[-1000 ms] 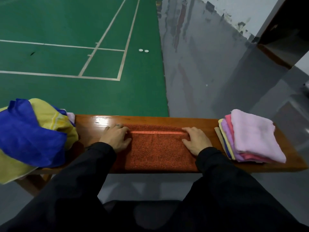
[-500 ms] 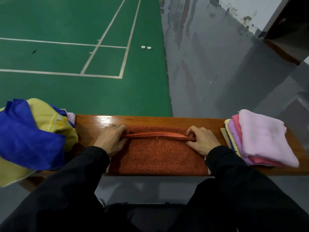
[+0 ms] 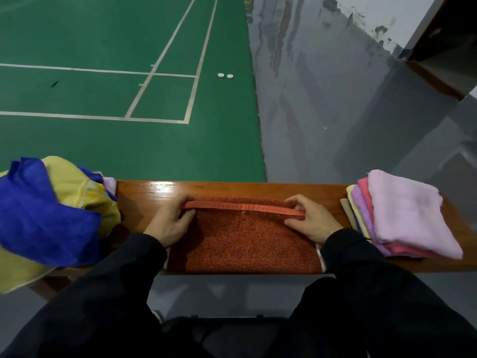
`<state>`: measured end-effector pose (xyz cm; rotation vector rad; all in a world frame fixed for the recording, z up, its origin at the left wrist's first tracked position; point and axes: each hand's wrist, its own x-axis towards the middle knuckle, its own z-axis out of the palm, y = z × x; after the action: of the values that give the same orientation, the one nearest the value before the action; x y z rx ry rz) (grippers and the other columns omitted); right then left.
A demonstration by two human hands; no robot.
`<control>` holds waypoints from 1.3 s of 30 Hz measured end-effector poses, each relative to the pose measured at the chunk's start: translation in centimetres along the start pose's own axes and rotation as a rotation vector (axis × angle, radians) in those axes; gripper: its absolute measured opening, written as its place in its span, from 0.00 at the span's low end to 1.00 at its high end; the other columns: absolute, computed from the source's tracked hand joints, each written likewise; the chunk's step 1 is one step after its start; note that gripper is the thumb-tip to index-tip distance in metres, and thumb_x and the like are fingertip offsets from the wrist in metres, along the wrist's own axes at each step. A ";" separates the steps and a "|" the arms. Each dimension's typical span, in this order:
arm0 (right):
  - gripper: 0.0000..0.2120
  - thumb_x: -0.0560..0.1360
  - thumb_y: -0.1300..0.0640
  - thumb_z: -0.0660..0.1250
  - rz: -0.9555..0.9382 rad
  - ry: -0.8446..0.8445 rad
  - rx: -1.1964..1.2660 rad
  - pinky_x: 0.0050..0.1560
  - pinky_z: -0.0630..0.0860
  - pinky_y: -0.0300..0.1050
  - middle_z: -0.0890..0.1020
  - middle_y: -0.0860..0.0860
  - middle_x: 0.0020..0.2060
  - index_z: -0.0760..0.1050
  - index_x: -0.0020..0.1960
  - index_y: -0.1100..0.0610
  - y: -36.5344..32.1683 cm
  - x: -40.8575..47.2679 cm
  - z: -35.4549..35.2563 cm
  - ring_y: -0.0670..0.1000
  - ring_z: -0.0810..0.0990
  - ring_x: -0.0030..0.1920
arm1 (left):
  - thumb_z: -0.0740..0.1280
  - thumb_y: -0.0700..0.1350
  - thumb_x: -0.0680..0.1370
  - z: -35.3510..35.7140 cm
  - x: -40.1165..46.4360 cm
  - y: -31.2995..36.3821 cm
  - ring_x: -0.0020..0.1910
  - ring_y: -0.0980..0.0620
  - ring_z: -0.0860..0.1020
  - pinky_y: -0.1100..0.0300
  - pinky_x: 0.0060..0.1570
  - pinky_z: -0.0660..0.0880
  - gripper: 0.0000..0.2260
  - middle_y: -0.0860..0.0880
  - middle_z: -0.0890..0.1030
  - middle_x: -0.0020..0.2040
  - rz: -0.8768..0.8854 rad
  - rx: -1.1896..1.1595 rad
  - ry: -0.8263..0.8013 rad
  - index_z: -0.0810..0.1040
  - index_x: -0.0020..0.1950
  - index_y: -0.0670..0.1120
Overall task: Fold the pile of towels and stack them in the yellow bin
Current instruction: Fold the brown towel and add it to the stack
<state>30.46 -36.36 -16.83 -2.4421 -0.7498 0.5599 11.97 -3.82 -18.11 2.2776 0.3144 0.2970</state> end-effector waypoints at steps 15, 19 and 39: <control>0.09 0.78 0.51 0.69 0.080 0.209 -0.178 0.57 0.77 0.50 0.81 0.46 0.53 0.79 0.59 0.45 -0.3 3.4 -0.1 0.51 0.80 0.56 | 0.66 0.41 0.80 2.2 3.7 -0.7 0.62 0.46 0.77 0.58 0.64 0.70 0.14 0.46 0.80 0.61 -0.140 0.211 0.099 0.79 0.66 0.47; 0.20 0.79 0.52 0.64 -0.108 0.491 -0.457 0.69 0.71 0.52 0.78 0.52 0.65 0.74 0.71 0.54 -1.3 2.3 2.1 0.53 0.75 0.66 | 0.65 0.52 0.80 3.6 2.5 0.8 0.69 0.42 0.70 0.42 0.69 0.69 0.19 0.43 0.74 0.69 0.063 0.540 0.238 0.74 0.70 0.48; 0.35 0.80 0.29 0.37 -0.033 0.111 -0.565 0.81 0.41 0.57 0.45 0.50 0.83 0.43 0.83 0.44 -1.5 -0.9 9.2 0.52 0.42 0.83 | 0.40 0.71 0.79 9.3 -0.1 1.1 0.82 0.51 0.43 0.42 0.79 0.42 0.35 0.51 0.45 0.83 0.009 0.767 -0.187 0.49 0.83 0.57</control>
<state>24.42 -32.56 -22.94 -2.9337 -1.0057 0.2090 14.94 -11.01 -23.36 3.0319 0.3612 -0.0555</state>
